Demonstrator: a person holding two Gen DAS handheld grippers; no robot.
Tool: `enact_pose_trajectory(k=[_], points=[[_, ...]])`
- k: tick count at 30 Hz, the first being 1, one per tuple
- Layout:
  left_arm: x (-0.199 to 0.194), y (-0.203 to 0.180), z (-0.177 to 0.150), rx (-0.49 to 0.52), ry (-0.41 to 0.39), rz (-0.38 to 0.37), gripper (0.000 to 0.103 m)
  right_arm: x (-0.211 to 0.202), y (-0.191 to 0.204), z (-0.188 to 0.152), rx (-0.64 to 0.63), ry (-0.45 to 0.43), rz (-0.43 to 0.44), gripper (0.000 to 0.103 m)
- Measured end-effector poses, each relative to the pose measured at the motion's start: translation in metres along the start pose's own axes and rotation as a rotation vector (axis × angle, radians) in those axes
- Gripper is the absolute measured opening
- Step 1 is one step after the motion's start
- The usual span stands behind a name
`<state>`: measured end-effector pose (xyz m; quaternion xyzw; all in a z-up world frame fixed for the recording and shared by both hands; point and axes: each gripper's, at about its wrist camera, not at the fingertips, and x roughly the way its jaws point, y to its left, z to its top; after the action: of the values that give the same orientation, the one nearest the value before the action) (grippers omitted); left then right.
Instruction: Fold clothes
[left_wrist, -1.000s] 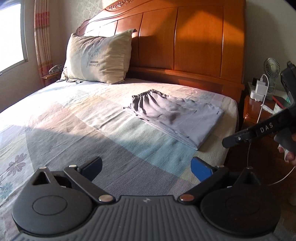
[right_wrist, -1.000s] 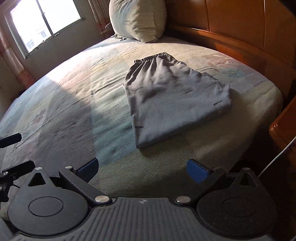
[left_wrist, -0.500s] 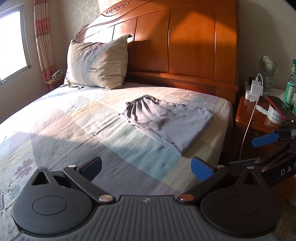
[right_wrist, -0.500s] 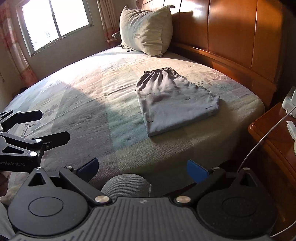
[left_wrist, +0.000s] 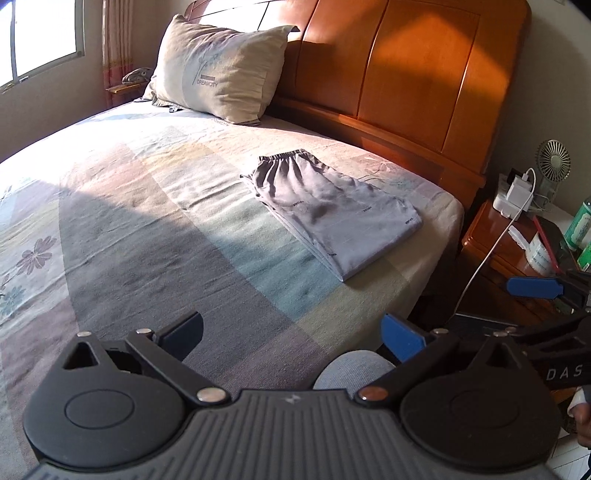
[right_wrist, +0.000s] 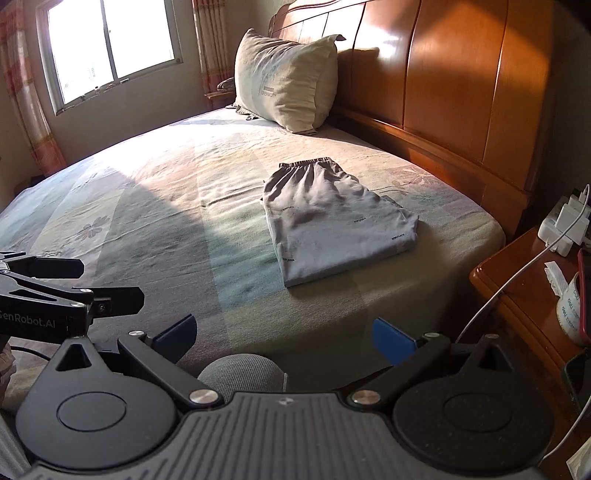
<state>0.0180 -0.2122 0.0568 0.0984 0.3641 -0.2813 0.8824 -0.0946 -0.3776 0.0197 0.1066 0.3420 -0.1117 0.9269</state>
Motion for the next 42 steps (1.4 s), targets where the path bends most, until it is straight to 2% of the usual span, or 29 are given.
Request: enact_pose_trajectory(k=[5, 10, 42], points=[[-0.007, 0.0, 0.0, 0.005, -0.024, 0.027, 0.102, 0.0, 0.001, 0.003, -0.007, -0.018, 0.01, 0.103], [-0.006, -0.002, 0.0, 0.027, -0.02, 0.043, 0.102, 0.0, 0.009, 0.005, -0.048, -0.05, -0.033, 0.103], [-0.001, 0.003, 0.002, 0.02, -0.009, 0.045, 0.102, 0.008, 0.009, 0.009, -0.04, -0.038, -0.014, 0.103]])
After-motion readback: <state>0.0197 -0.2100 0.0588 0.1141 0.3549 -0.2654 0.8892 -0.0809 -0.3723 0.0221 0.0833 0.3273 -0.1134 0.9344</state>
